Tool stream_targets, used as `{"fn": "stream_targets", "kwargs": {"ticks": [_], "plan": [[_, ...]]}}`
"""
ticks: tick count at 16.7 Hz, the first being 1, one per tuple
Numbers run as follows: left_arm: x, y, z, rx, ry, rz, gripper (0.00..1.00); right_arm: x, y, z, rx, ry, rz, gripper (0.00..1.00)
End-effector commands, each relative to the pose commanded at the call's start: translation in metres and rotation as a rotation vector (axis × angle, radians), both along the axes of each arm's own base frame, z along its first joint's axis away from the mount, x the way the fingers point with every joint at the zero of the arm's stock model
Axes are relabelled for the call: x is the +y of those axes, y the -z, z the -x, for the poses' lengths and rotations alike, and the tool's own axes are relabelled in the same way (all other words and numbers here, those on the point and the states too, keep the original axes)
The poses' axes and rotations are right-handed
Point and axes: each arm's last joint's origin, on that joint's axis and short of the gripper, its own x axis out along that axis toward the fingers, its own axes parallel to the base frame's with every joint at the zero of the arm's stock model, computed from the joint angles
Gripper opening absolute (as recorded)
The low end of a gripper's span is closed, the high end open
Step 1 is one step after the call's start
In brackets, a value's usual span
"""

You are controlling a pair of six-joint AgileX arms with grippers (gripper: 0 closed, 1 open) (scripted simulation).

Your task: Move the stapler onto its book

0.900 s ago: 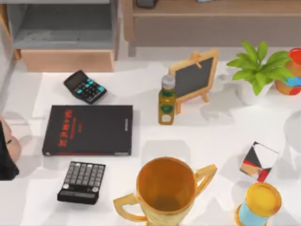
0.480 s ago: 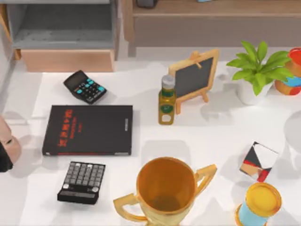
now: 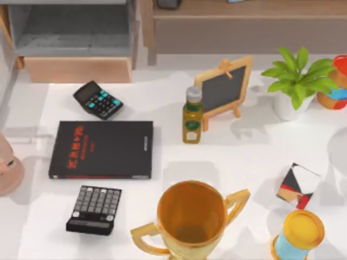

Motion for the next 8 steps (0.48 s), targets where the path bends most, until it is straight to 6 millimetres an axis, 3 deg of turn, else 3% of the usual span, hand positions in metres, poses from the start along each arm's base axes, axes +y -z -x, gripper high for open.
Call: {"fn": "stream_targets", "kwargs": {"ticks": [4,8], "plan": [[0.021,-0.046,-0.063,0.223,-0.041,0.005,1.00,0.000,0.000,0.000,0.000,0.000,0.000,1.00],[0.053,-0.061,-0.145,0.452,-0.076,0.032,1.00,0.000,0.000,0.000,0.000,0.000,0.000,1.00]]}}
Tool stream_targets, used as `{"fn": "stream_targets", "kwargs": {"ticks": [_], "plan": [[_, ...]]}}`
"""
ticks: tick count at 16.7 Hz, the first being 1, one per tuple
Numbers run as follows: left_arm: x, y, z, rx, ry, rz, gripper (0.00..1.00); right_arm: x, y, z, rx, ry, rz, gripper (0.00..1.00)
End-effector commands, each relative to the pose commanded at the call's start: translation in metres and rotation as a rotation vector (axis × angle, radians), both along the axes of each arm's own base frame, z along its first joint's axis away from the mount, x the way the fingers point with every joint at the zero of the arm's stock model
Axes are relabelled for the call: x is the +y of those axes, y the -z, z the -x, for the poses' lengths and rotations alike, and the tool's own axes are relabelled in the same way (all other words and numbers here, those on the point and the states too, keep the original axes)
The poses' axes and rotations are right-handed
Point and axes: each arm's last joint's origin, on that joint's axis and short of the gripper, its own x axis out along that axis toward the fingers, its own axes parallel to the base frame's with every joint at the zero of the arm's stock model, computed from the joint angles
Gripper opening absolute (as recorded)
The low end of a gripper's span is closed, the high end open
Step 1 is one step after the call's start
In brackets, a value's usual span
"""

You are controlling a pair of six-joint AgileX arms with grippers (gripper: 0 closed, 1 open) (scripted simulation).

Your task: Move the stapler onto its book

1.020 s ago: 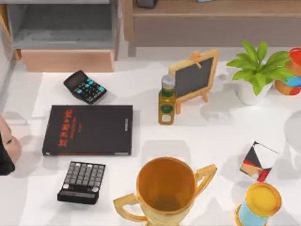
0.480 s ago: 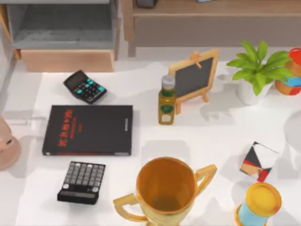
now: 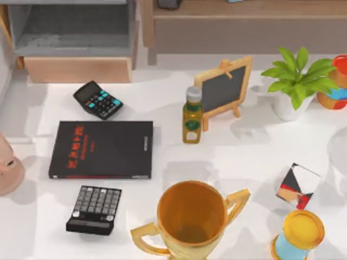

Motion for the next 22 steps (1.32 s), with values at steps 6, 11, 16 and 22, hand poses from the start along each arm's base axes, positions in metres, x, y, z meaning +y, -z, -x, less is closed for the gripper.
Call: {"fn": "stream_targets", "kwargs": {"ticks": [6,11,16,22], "plan": [[0.057,0.046,-0.112,0.308,-0.047,0.074,1.00,0.000,0.000,0.000,0.000,0.000,0.000,1.00],[0.090,0.115,-0.164,0.495,-0.069,0.137,1.00,0.000,0.000,0.000,0.000,0.000,0.000,1.00],[0.099,0.159,-0.184,0.579,-0.070,0.169,1.00,0.000,0.000,0.000,0.000,0.000,0.000,1.00],[0.099,0.163,-0.187,0.584,-0.067,0.171,1.00,0.000,0.000,0.000,0.000,0.000,0.000,1.00]]}}
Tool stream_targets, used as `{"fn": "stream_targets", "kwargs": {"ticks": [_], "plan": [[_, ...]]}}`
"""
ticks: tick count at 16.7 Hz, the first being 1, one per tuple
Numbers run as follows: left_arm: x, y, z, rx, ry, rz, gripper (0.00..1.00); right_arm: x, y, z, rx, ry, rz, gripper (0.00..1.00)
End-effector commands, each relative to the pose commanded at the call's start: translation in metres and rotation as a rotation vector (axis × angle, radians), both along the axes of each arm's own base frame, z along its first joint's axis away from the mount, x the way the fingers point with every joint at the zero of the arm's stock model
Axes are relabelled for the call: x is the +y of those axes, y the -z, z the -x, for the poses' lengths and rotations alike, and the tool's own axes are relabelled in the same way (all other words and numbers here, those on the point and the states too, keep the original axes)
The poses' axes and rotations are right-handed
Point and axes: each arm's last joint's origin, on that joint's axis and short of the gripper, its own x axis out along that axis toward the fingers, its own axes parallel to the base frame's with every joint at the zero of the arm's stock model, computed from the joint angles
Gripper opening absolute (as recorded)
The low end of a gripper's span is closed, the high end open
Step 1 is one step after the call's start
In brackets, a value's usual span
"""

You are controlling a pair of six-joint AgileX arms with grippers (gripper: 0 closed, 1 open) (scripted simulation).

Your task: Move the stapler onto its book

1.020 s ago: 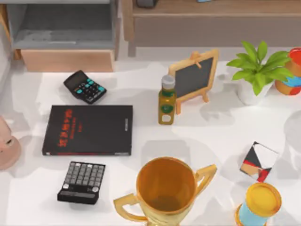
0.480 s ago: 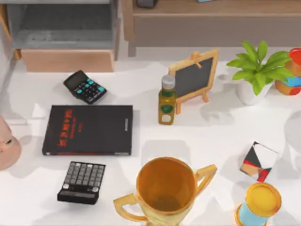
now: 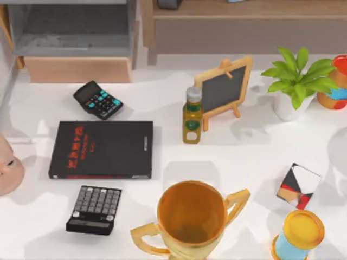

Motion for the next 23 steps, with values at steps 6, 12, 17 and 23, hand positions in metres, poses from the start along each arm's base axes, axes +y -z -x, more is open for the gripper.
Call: {"fn": "stream_targets", "kwargs": {"ticks": [6,12,17,23], "plan": [[0.000,0.001,0.001,0.001,-0.002,0.001,1.00,0.000,0.000,0.000,0.000,0.000,0.000,1.00],[0.006,0.009,0.005,0.003,-0.001,0.001,1.00,0.000,0.000,0.000,0.000,0.000,0.000,1.00],[0.004,0.040,-0.002,0.000,-0.005,0.000,1.00,0.000,0.000,0.000,0.000,0.000,0.000,1.00],[0.001,0.050,-0.005,0.000,0.000,0.000,1.00,0.000,0.000,0.000,0.000,0.000,0.000,1.00]]}}
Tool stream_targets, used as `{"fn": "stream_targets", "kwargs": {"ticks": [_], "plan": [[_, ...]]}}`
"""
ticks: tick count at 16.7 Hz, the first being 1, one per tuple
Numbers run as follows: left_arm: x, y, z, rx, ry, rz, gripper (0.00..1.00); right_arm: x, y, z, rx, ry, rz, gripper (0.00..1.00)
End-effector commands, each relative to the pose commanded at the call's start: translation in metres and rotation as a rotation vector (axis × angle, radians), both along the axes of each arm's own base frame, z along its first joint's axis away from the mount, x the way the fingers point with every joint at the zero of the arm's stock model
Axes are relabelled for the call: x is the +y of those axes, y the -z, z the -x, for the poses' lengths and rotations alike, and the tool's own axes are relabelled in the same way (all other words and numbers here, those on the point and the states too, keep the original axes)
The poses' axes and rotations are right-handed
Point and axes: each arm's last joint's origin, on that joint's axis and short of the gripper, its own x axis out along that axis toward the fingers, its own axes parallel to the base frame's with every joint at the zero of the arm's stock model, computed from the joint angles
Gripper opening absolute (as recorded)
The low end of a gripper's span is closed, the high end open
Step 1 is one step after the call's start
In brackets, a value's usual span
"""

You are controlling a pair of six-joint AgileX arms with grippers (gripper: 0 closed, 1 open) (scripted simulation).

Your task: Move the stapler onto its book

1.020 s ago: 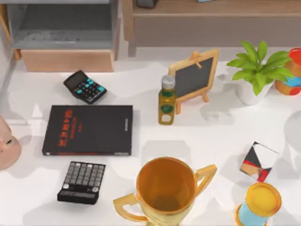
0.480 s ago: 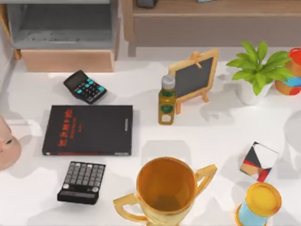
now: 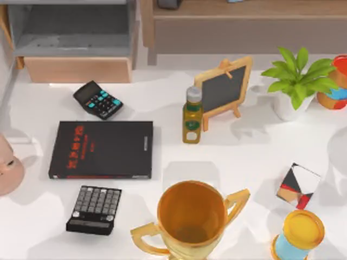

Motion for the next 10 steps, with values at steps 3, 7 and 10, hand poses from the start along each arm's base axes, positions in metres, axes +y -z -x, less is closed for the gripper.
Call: {"fn": "stream_targets", "kwargs": {"ticks": [3,7,10], "plan": [[0.0000,0.0000,0.0000,0.000,0.000,0.000,0.77,0.0000,0.0000,0.0000,0.000,0.000,0.000,1.00],[0.0000,0.0000,0.0000,0.000,0.000,0.000,0.47,0.0000,0.0000,0.0000,0.000,0.000,0.000,1.00],[0.0000,0.0000,0.0000,0.000,0.000,0.000,0.25,0.0000,0.0000,0.0000,0.000,0.000,0.000,1.00]]}}
